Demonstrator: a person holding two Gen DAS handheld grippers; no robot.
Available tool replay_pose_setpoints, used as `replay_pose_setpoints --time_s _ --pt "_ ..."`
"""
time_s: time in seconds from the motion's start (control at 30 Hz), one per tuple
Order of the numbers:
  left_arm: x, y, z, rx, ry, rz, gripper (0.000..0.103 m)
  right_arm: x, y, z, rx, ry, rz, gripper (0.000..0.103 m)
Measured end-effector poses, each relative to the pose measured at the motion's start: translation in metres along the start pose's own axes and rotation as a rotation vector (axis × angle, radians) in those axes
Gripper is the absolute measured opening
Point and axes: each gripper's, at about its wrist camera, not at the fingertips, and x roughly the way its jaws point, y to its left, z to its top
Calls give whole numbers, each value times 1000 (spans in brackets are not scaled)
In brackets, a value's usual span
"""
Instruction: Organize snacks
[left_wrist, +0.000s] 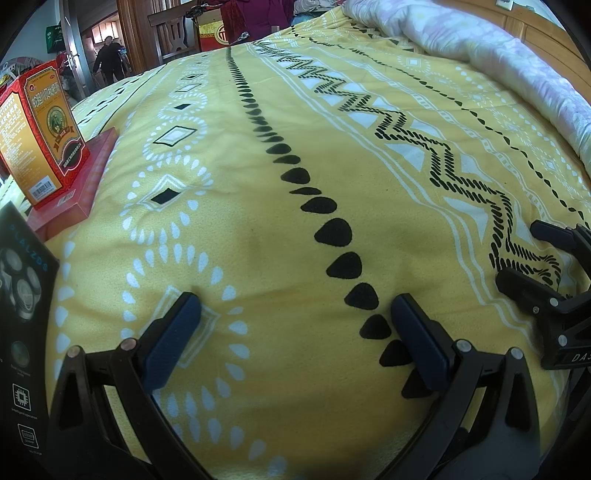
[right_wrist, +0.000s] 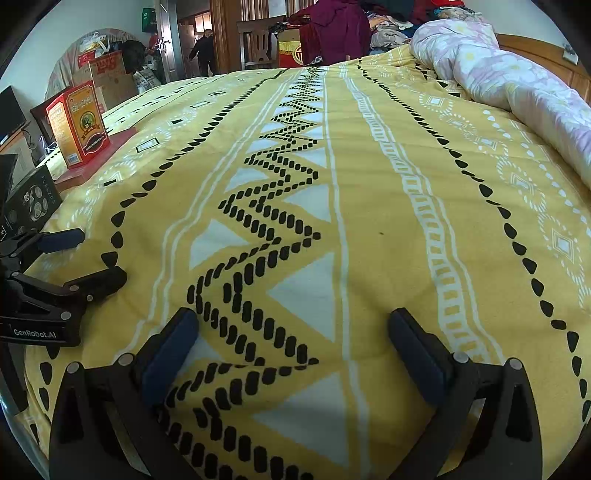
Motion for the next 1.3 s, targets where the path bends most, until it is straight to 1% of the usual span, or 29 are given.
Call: replay_pose_setpoints --time_s 0.33,1.03,1.07,1.13,1.2,1.27,1.3 --pt "0 1 0 -1 -2 -1 103 0 1 0 -2 2 -4 103" --pt "-3 -2 -3 -1 -7 -1 103 1 -2 0 13 14 20 103" --pt "-2 -2 -3 -3 -6 -4 103 2 -2 2 13 26 26 103" --pt "-3 -1 -3 -6 -8 -8 103 5 -5 8 7 79 51 103" --pt "-3 0 -4 -7 -10 -11 103 2 -12 14 16 120 112 103" --pt "-3 1 -3 -7 -11 -11 103 -6 -20 21 48 108 190 95" --pt "-3 1 -3 -6 -11 -10 103 -10 -26 28 67 87 234 94"
